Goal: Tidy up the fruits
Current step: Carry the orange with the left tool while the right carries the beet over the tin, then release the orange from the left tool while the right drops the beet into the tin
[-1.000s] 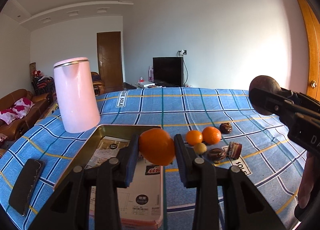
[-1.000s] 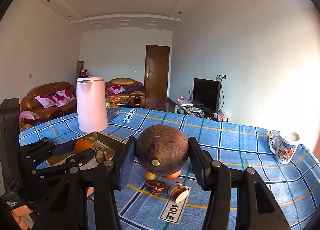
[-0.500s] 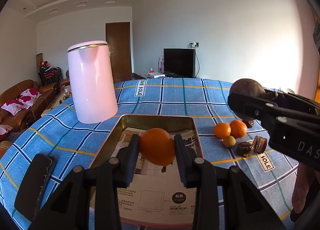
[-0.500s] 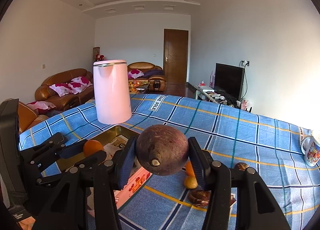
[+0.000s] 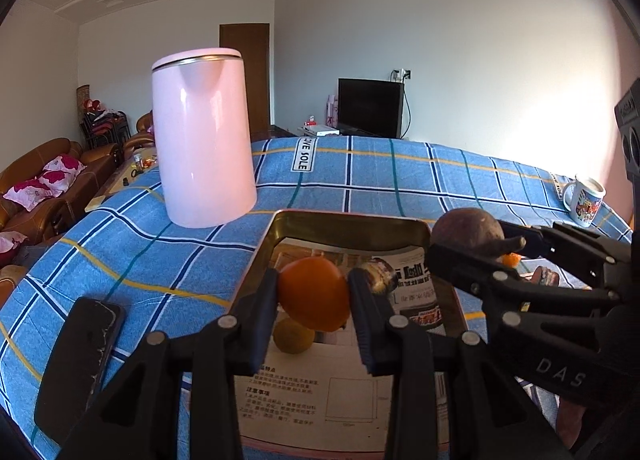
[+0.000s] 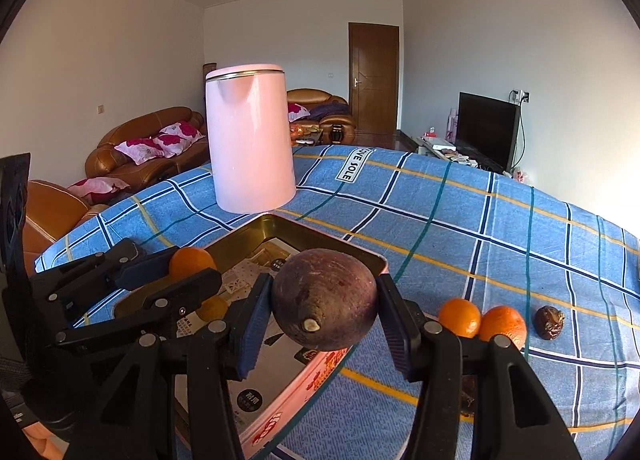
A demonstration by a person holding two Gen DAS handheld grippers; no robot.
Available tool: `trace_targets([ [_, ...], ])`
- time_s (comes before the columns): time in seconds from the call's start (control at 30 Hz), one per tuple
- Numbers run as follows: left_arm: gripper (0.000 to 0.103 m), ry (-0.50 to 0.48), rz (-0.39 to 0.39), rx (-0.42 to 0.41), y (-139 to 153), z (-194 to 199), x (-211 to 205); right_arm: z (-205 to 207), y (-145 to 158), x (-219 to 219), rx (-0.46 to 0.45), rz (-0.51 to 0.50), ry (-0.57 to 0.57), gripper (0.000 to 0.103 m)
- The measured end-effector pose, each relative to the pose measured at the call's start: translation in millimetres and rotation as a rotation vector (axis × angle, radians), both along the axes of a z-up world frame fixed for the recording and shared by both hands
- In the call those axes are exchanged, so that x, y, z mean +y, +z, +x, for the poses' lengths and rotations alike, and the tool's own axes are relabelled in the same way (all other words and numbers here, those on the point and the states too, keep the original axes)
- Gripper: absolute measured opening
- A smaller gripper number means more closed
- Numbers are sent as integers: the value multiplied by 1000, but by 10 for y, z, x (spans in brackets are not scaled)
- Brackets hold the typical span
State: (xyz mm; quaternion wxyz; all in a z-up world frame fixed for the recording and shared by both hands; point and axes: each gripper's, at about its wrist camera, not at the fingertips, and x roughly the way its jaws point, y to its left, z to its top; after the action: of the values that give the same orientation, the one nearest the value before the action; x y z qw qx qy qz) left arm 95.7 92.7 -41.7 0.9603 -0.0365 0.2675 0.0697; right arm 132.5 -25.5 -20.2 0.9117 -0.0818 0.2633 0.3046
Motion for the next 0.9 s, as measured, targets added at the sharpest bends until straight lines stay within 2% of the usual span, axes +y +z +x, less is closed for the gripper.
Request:
trace_targets([
  [0.33, 37, 3, -23, 76, -95, 92, 131, 48, -137, 165, 42, -56, 31, 54],
  [0.53, 37, 17, -19, 91, -112, 86, 189, 36, -162, 273, 45, -125, 75, 54],
  [0.7, 40, 27, -5, 87, -120, 35, 198, 35, -219, 304, 68, -133, 94, 56],
  [0.77, 45, 29, 4, 75, -86, -3, 173, 19, -201, 263, 56, -130, 83, 60],
  [0.8, 54, 31, 7, 64, -56, -31, 156, 6, -190, 225, 58, -120, 78, 63],
  [0.83, 68, 33, 12, 48, -18, -66, 129, -13, -170, 172, 60, -107, 78, 64],
  [0.9, 83, 32, 23, 8, 62, -142, 60, -75, -109, 9, 45, -80, 75, 64],
])
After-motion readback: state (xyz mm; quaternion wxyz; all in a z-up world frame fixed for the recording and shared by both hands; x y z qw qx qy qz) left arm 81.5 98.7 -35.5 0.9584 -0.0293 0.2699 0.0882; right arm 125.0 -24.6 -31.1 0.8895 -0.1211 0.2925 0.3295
